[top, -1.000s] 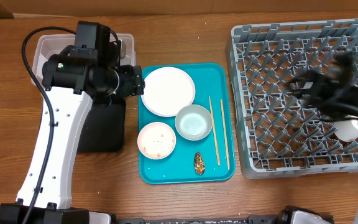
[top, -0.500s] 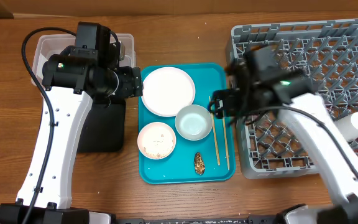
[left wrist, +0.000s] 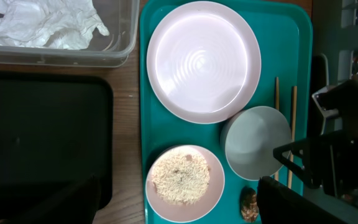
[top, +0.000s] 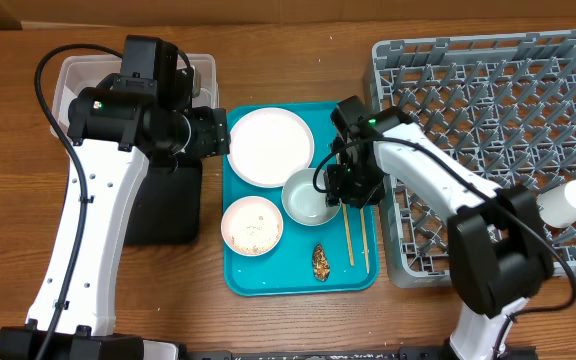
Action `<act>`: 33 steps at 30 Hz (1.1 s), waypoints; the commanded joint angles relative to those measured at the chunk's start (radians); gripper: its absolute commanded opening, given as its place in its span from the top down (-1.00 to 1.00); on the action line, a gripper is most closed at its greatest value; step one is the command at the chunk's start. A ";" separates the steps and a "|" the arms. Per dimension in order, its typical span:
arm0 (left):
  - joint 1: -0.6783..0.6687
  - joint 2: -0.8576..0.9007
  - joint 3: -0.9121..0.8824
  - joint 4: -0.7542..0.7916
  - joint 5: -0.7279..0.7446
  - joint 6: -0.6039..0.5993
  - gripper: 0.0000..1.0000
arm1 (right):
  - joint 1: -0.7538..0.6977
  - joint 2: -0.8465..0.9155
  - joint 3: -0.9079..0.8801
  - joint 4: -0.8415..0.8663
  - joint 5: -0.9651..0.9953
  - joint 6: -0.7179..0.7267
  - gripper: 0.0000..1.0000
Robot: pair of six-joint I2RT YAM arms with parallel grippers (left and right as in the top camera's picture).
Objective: Sort waste into correct bins and load items into the dishwasher
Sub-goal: 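Reach the right gripper to the pale green bowl and grasp it, then carry the green bowl with the right gripper into the dish rack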
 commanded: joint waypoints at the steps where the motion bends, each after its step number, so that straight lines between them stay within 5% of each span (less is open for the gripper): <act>1: 0.002 0.010 0.006 0.002 -0.013 -0.005 -0.64 | 0.000 0.032 0.008 0.007 0.011 0.010 0.42; 6: 0.002 0.010 0.006 0.002 -0.013 -0.006 -0.64 | 0.000 0.034 0.009 0.007 0.011 0.012 0.92; 20: 0.002 0.010 0.006 0.001 -0.013 -0.005 -0.64 | -0.083 -0.159 0.262 -0.141 0.203 0.011 0.92; 33: 0.002 0.010 0.006 0.010 -0.013 -0.005 -0.64 | -0.309 -0.288 0.316 0.137 0.912 0.007 0.92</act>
